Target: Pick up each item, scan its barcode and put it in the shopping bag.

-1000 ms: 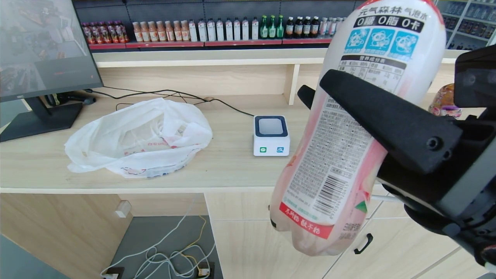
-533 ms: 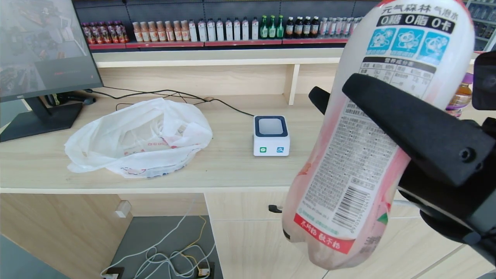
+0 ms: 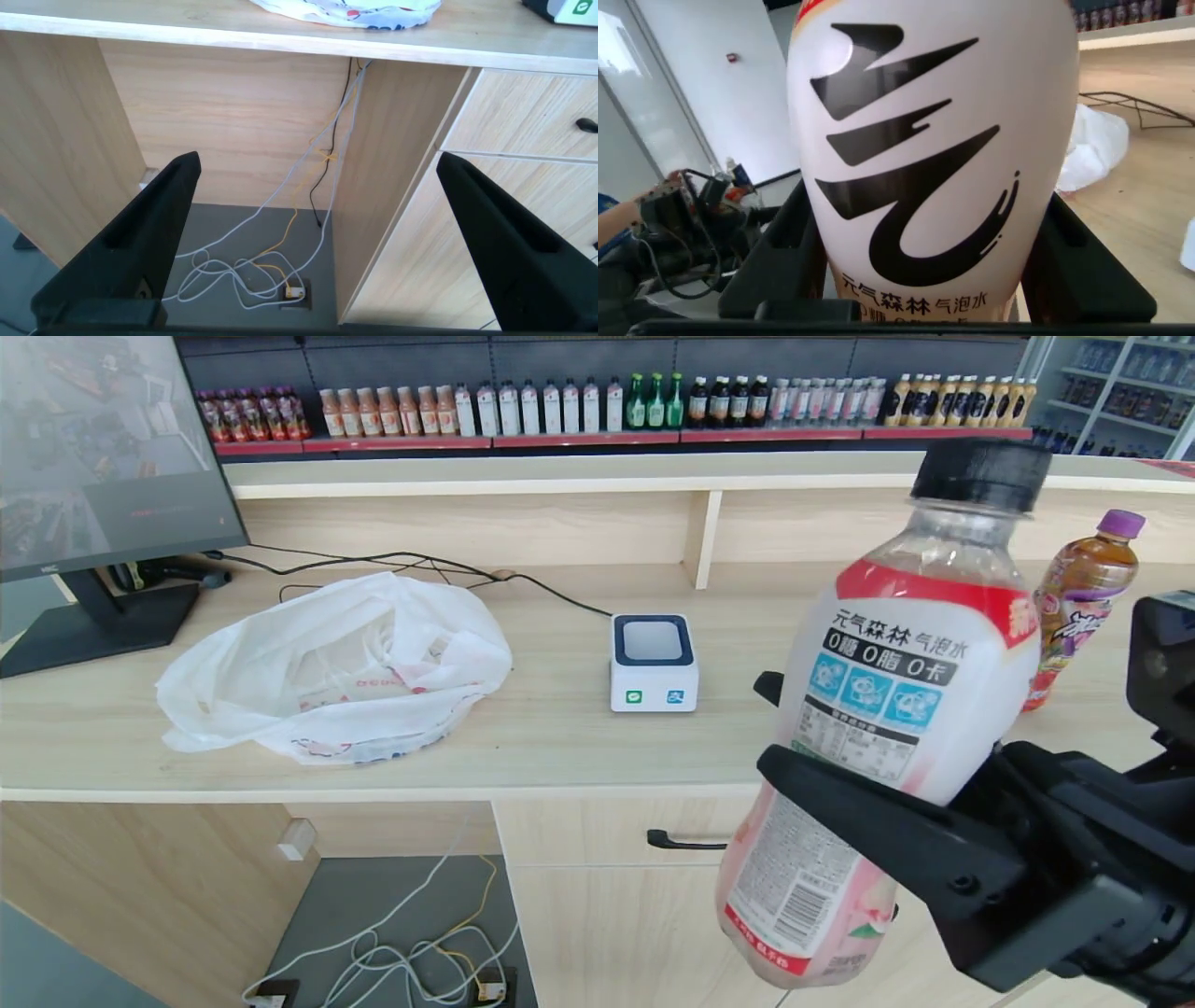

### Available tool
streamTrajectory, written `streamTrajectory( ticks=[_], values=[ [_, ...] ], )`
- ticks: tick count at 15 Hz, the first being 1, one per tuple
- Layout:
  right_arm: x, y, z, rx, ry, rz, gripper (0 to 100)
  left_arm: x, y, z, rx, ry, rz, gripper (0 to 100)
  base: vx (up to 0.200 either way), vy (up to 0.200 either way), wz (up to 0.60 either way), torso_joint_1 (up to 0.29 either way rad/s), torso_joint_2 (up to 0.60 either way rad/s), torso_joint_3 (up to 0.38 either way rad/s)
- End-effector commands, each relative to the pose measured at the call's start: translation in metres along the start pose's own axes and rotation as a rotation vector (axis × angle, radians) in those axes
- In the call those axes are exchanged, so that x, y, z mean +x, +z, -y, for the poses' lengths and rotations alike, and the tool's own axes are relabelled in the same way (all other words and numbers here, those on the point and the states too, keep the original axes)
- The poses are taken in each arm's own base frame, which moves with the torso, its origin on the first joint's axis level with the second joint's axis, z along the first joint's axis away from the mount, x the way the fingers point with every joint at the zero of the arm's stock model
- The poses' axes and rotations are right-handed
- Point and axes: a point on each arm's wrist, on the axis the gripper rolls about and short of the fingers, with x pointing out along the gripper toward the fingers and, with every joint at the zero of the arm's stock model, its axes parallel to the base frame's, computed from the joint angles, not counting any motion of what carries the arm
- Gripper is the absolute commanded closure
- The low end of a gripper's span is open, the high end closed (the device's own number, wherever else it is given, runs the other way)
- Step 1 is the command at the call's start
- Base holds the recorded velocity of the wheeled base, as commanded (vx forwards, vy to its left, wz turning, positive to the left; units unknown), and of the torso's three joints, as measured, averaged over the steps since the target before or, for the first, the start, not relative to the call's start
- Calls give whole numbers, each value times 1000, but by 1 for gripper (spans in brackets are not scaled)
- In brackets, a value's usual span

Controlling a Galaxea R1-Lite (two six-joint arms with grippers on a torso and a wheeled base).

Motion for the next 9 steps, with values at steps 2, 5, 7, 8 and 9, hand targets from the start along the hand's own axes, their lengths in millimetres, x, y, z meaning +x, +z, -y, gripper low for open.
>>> streamTrajectory(
  ticks=[2,5,7,8,9],
  values=[
    [-13,-8,9,-68,-83,-42,100,0,0,0,0,-3,0,0,0,0,0,0,0,0],
    [-16,-10,25,-160,-382,-12,100,0,0,0,0,-1,0,0,0,0,0,0,0,0],
    [-18,-13,30,-220,-494,-25,100,0,0,0,0,0,0,0,0,0,0,0,0,0],
    [-18,-11,36,-296,-533,-28,100,0,0,0,0,0,0,0,0,0,0,0,0,0],
    [-17,-8,42,-355,-571,-31,100,0,0,0,0,-1,0,0,0,0,0,0,0,0]
  ],
)
